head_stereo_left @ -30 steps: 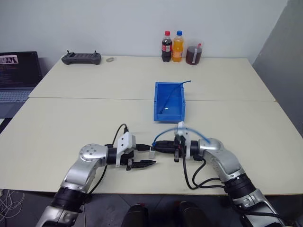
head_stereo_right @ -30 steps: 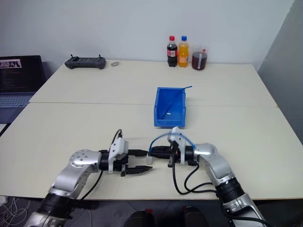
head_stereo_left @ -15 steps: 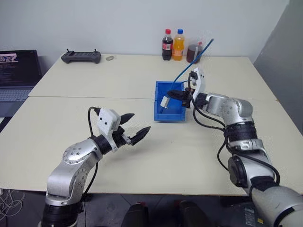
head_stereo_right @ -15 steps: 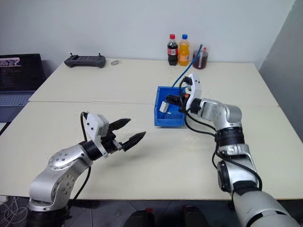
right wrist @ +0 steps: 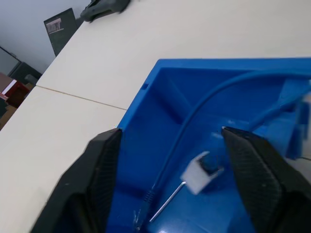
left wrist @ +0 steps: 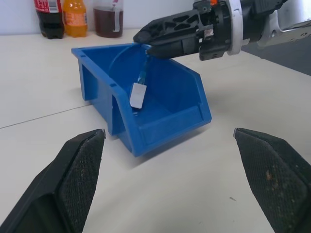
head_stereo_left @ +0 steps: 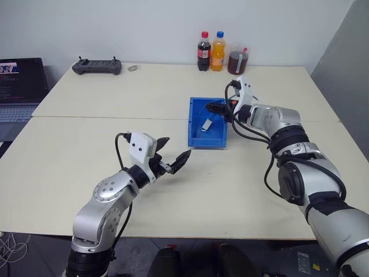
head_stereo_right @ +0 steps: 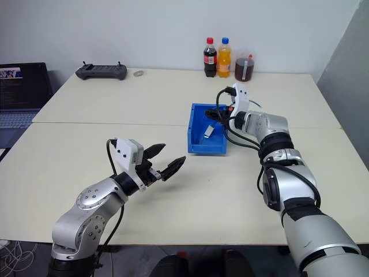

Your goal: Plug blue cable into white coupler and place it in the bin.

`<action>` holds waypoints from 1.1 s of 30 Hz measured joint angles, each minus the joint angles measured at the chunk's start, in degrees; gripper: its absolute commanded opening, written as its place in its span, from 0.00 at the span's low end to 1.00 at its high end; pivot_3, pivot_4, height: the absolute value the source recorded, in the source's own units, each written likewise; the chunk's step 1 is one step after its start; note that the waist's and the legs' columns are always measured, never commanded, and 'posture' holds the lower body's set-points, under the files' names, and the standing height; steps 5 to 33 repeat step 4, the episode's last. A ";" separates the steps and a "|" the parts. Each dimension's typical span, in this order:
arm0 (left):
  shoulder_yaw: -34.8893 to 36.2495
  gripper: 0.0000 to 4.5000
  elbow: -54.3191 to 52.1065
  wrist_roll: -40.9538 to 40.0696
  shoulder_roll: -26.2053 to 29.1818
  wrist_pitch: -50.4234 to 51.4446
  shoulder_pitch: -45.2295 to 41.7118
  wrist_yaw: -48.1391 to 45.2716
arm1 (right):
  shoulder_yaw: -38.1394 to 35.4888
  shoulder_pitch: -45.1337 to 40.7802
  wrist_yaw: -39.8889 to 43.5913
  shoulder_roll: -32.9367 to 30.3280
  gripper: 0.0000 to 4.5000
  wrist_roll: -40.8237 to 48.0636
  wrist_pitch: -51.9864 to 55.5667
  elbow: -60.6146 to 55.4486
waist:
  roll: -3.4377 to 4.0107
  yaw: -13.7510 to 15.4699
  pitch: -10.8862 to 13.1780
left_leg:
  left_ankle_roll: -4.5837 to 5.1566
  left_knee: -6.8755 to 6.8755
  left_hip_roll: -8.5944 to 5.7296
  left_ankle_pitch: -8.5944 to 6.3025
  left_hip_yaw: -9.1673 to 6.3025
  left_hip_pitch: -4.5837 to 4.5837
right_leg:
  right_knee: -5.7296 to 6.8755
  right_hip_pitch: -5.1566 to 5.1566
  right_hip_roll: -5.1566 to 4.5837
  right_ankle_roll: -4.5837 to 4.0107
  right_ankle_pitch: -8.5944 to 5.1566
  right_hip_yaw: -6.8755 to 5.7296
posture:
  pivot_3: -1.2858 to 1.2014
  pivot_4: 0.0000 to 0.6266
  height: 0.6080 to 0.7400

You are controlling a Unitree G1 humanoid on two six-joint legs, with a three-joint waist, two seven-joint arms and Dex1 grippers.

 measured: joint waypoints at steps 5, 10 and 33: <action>2.74 1.00 0.17 -1.27 -0.87 1.85 -0.87 2.88 | 0.84 9.94 1.03 -3.64 0.83 0.76 5.15 -20.83 | 0.00 0.22 0.00 | 0.00 0.00 0.02 0.00 -0.09 -0.03 | 0.01 0.01 0.01 0.00 -0.01 -0.07 | 0.52 0.24 1.00; 2.74 1.00 0.17 -1.27 -0.87 1.85 -0.87 2.88 | 0.84 9.94 1.03 -3.64 0.83 0.76 5.15 -20.83 | 0.00 0.22 0.00 | 0.00 0.00 0.02 0.00 -0.09 -0.03 | 0.01 0.01 0.01 0.00 -0.01 -0.07 | 0.52 0.24 1.00; 2.74 1.00 0.17 -1.27 -0.87 1.85 -0.87 2.88 | 0.84 9.94 1.03 -3.64 0.83 0.76 5.15 -20.83 | 0.00 0.22 0.00 | 0.00 0.00 0.02 0.00 -0.09 -0.03 | 0.01 0.01 0.01 0.00 -0.01 -0.07 | 0.52 0.24 1.00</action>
